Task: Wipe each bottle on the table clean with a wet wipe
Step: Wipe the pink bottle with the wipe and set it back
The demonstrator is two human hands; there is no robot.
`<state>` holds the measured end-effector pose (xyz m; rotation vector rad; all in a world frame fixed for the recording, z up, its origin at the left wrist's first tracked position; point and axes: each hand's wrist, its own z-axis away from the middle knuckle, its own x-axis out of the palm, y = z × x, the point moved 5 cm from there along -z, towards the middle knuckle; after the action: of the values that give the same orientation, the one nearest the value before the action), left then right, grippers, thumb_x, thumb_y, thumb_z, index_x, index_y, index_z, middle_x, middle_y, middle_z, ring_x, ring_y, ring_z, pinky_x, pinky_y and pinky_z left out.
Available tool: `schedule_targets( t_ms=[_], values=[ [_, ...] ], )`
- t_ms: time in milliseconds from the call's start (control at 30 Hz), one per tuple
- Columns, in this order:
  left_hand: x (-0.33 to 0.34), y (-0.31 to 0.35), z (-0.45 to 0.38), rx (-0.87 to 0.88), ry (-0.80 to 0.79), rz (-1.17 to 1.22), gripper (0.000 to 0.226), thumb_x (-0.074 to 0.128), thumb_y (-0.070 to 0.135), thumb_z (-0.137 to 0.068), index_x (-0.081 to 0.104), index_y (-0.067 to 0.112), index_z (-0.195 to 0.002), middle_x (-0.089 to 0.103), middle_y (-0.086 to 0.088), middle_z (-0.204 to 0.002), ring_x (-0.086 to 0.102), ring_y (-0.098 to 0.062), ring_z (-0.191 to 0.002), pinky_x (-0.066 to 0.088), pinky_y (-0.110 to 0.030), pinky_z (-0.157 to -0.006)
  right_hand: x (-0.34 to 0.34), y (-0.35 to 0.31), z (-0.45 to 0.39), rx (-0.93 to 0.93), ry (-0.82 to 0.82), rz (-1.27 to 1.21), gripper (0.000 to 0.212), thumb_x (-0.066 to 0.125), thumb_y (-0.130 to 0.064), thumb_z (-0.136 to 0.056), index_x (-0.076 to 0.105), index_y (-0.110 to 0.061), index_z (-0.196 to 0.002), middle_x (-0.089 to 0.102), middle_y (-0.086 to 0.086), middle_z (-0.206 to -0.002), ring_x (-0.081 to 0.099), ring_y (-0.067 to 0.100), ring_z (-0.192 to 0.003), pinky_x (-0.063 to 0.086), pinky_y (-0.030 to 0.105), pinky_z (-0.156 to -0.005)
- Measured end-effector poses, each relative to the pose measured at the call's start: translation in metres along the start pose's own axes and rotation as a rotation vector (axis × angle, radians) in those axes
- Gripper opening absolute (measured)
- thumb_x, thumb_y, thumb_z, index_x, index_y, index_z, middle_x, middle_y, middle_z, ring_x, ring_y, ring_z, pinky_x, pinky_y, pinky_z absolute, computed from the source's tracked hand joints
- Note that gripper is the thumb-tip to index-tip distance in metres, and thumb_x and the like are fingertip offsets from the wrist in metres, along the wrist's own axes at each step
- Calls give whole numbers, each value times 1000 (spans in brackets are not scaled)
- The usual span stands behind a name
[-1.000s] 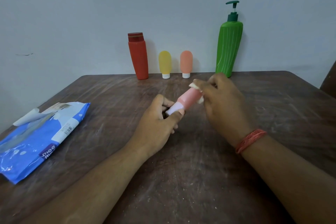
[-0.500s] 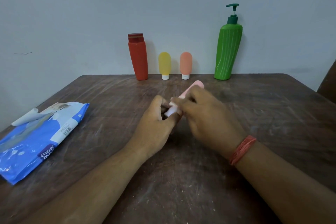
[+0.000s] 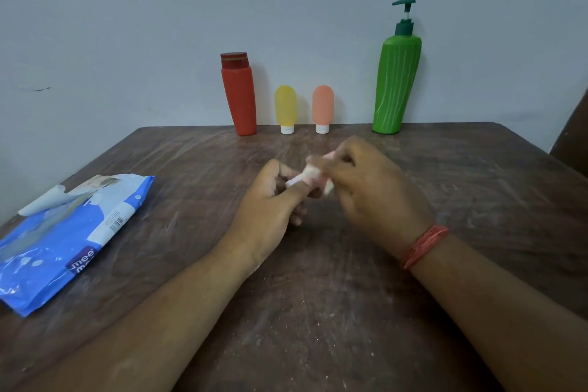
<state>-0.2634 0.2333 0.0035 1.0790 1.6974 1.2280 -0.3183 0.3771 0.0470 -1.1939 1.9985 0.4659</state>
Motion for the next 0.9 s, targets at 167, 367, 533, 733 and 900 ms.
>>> schedule_targets(
  t_ms=[167,367,533,733,900],
  values=[
    [2,2,2,-94,-11,190,14,60,25,-101,55,15,-93,78,-11,-95,59,-11,-65,50,-25,-58,-3,-3,4,-6,33,-6,41,59,-12,-89,63,-21,-129,54,2,-102,51,14,-79,42,26,-59],
    [3,1,2,-154,-63,288,13,56,22,-102,49,15,-93,76,-12,-95,57,-13,-63,49,-25,-58,-4,21,0,183,112,-72,41,42,-28,-93,65,-21,-127,49,-6,-96,51,13,-82,48,31,-70],
    [3,-1,1,-157,-47,283,14,54,22,-103,49,12,-95,74,-10,-90,57,-14,-62,49,-26,-58,8,-6,-1,-33,16,-59,35,52,-15,-91,65,-17,-123,54,2,-100,51,17,-84,50,33,-66],
    [6,0,3,-144,-79,202,15,48,24,-107,49,14,-96,69,-5,-83,57,-15,-62,50,-28,-58,-9,36,-2,293,161,-77,44,39,-33,-92,70,-13,-115,54,4,-99,54,20,-86,41,30,-69],
    [5,2,4,-142,-83,232,14,51,20,-105,50,13,-94,69,-7,-88,56,-16,-63,49,-28,-58,15,-2,-3,27,-2,18,39,53,-3,-83,68,-17,-116,55,3,-105,52,21,-89,37,28,-70]
  ],
)
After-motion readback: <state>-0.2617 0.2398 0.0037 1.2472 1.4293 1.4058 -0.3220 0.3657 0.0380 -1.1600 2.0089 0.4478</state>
